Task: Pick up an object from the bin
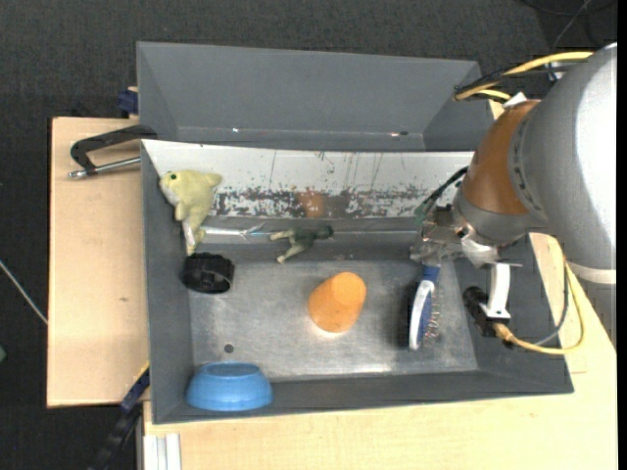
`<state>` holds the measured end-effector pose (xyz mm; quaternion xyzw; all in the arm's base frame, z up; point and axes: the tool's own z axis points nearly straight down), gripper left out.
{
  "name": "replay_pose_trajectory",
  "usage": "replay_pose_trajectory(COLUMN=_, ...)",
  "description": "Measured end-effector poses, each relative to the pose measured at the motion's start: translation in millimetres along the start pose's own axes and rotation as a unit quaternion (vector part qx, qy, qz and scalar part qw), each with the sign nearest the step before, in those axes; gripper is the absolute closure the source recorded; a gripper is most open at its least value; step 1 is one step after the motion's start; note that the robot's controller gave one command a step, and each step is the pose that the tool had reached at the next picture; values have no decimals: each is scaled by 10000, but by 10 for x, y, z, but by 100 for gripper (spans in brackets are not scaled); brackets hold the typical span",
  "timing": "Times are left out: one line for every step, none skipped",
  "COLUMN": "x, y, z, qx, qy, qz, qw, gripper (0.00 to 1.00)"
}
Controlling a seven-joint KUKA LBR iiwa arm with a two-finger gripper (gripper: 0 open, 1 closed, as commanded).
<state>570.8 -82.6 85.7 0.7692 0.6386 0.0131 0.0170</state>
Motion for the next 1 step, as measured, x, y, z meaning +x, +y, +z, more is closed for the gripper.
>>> replay_pose_trajectory(x=2, y=66, z=-904, qx=157, qy=9, qz=-14, qw=9999, gripper=100)
